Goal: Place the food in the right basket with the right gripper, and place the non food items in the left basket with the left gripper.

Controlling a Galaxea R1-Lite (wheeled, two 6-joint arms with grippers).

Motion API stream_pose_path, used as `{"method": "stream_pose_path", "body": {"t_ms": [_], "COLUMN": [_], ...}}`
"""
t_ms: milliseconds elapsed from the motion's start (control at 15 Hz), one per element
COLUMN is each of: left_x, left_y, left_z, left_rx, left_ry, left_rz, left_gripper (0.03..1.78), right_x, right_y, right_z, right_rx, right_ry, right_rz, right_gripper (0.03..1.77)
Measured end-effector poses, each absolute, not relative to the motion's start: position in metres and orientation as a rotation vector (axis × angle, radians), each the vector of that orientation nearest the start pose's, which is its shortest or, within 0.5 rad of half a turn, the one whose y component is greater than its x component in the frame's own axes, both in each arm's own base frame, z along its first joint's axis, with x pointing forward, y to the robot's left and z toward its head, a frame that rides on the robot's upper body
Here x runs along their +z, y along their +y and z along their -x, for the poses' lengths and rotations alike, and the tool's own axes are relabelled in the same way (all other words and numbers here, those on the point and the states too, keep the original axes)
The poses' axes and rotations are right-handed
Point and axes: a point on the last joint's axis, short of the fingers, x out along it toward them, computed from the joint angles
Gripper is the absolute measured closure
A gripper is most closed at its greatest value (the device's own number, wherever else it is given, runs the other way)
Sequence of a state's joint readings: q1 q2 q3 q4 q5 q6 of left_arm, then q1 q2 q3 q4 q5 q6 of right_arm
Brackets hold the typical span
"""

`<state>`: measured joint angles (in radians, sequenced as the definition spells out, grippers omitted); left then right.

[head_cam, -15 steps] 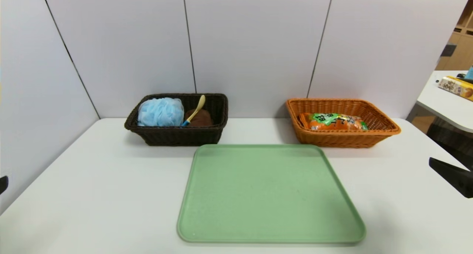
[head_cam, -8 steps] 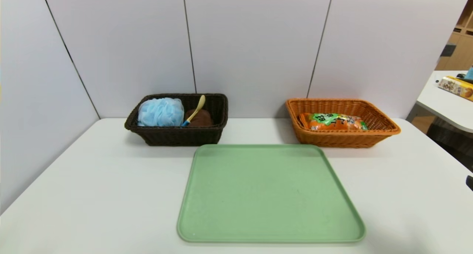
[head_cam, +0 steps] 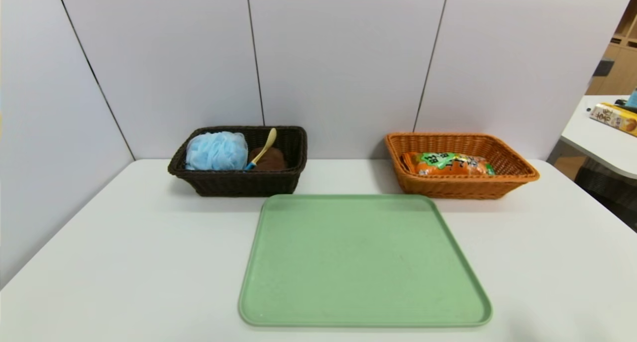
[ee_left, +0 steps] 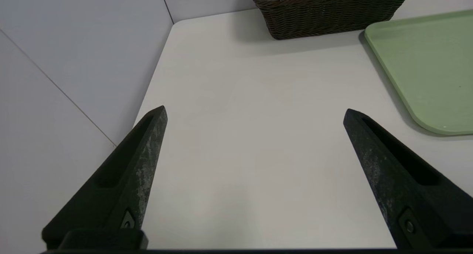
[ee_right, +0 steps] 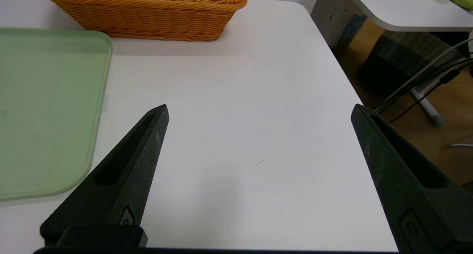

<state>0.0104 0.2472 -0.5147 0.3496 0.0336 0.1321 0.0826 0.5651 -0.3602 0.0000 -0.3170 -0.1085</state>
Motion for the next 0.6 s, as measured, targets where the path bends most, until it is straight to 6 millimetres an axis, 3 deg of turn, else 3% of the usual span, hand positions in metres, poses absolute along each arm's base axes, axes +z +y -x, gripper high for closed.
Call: {"method": "stream_pose_path", "body": {"t_ms": [600], "left_x": [0.159], "left_y": [-0.001], "left_z": [0.051], "left_rx": [0.007], "left_ry": [0.066], "left_rz": [-0.127], "left_gripper": [0.12], "right_x": [0.166], "right_y": [-0.006], "right_z": [-0.016], "right_rx": [-0.232], "right_ry": [0.166], "right_rz": [0.146], "right_gripper": [0.1]}}
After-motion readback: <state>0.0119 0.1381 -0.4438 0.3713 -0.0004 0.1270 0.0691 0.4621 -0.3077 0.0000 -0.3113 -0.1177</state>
